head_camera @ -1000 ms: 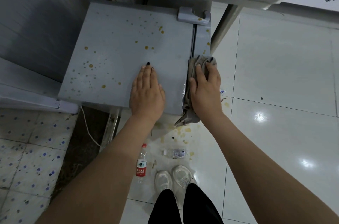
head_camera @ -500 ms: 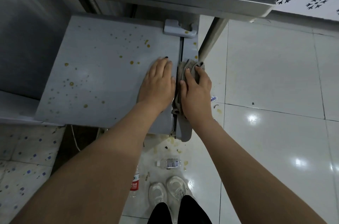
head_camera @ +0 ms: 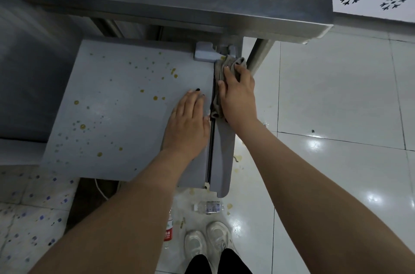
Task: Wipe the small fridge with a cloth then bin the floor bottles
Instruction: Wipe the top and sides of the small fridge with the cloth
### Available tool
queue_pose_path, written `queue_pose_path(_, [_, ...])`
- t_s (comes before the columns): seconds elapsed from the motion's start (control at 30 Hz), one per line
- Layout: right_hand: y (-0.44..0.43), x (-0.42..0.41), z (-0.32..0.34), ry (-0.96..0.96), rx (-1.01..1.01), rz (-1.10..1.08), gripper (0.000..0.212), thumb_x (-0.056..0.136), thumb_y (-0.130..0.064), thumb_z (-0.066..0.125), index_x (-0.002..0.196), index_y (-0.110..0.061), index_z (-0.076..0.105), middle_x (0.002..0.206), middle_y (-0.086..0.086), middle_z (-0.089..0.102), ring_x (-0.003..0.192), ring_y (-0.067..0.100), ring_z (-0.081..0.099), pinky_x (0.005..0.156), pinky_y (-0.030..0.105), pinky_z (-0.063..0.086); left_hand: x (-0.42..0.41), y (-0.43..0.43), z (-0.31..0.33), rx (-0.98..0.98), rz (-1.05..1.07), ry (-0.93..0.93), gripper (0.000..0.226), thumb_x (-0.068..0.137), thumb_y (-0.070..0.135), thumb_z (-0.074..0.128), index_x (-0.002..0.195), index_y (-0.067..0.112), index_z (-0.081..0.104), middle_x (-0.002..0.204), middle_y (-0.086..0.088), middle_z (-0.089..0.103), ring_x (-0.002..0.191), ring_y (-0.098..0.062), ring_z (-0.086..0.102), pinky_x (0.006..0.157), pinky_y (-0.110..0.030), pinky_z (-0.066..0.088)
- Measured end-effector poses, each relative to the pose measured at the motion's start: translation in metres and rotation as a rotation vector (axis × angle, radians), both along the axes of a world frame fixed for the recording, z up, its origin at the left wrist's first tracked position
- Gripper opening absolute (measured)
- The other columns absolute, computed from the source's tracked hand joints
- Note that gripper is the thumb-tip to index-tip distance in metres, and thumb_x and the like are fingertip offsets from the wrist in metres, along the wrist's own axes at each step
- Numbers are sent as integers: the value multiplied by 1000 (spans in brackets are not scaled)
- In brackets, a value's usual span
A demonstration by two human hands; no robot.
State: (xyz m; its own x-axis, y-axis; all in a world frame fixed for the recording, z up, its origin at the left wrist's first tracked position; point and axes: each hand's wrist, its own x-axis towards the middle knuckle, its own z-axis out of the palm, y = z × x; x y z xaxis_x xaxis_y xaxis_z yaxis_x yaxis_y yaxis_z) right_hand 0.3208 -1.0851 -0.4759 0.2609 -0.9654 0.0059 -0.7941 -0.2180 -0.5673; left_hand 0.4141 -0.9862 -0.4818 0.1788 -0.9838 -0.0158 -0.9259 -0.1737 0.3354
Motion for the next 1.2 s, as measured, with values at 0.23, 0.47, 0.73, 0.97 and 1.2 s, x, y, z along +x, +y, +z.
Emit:
queue_pose_path(0.23, [50,-15,5,-61,36,-19,40,93,-21,51,131,-9,50,137,18,38,127,34,33,100,43,37,0,1,3,24,12,12,63,87,33,15,139,2,36,148,-14,32,140,-26,24,114,-37,18])
queue_pose_path(0.47, [42,-9,-3,-93,20,-7,38,93,-15,49,128,-1,51,141,24,33,133,39,27,109,47,32,1,0,1,20,21,30,59,90,32,19,139,3,36,149,-13,31,141,-25,22,115,-36,18])
queue_pose_path(0.73, [-1,3,-3,-8,1,5,42,97,-21,42,137,-7,42,153,16,20,141,31,16,114,37,20,1,0,1,20,11,30,51,95,27,29,141,4,32,151,-12,27,143,-23,17,116,-33,12])
queue_pose_path(0.97, [38,-8,2,-43,52,-46,45,96,-21,46,139,-7,40,154,12,21,140,28,18,112,31,19,0,2,1,12,0,32,65,89,34,10,141,2,30,151,-13,27,143,-25,17,115,-34,13])
queue_pose_path(1.2, [43,-4,0,-115,15,-98,39,93,-13,50,131,-4,50,149,15,33,140,27,24,112,26,16,-1,1,3,-17,15,29,57,90,27,22,135,-3,40,143,-18,41,136,-30,34,110,-37,24])
